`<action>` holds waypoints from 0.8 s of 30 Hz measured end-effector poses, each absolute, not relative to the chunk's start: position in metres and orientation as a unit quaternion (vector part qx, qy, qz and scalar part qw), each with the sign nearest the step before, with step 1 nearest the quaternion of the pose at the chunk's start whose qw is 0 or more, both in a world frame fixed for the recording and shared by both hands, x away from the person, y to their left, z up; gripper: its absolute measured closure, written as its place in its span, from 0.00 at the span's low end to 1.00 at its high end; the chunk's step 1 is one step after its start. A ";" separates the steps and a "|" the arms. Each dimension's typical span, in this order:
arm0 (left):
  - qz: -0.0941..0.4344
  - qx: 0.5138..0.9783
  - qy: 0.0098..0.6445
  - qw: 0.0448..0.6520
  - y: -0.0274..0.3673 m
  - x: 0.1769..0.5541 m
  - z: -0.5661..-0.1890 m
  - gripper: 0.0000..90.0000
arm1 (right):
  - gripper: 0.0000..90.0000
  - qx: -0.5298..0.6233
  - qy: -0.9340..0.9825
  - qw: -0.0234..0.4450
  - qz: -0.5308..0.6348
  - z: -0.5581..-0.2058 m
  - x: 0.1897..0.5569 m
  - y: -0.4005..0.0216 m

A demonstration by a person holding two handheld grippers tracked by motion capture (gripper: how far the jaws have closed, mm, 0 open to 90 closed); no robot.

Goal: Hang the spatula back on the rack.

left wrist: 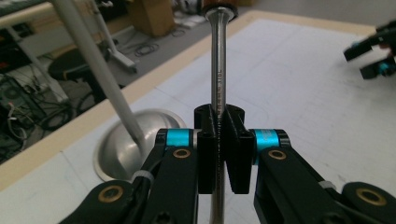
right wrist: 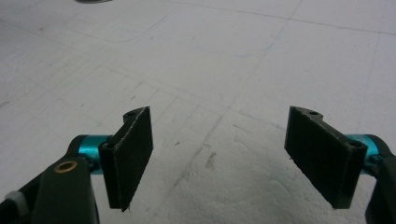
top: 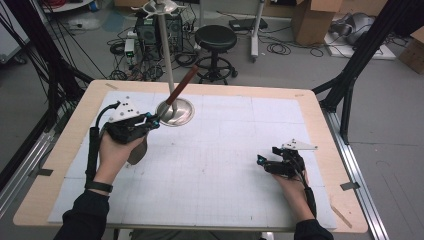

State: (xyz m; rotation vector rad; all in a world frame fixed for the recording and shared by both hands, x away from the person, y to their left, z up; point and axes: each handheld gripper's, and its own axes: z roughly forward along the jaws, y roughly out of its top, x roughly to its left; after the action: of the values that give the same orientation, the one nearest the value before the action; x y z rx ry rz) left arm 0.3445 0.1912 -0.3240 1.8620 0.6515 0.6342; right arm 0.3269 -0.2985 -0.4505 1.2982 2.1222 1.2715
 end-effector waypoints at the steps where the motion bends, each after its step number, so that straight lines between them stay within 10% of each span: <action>1: 0.267 0.763 0.275 0.521 0.195 0.344 -0.322 0.94 | 0.26 0.459 0.748 0.171 0.448 -0.451 0.327 -0.298; 24: 0.323 0.653 0.332 0.599 0.235 0.353 -0.284 0.94 | 0.26 0.454 0.751 0.173 0.447 -0.451 0.327 -0.298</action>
State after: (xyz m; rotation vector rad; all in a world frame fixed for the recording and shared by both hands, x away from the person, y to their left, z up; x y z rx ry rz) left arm 0.3528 0.2347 -0.2841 1.5140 0.7691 0.7497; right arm 0.3268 -0.2980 -0.4506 1.2886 2.1309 1.2675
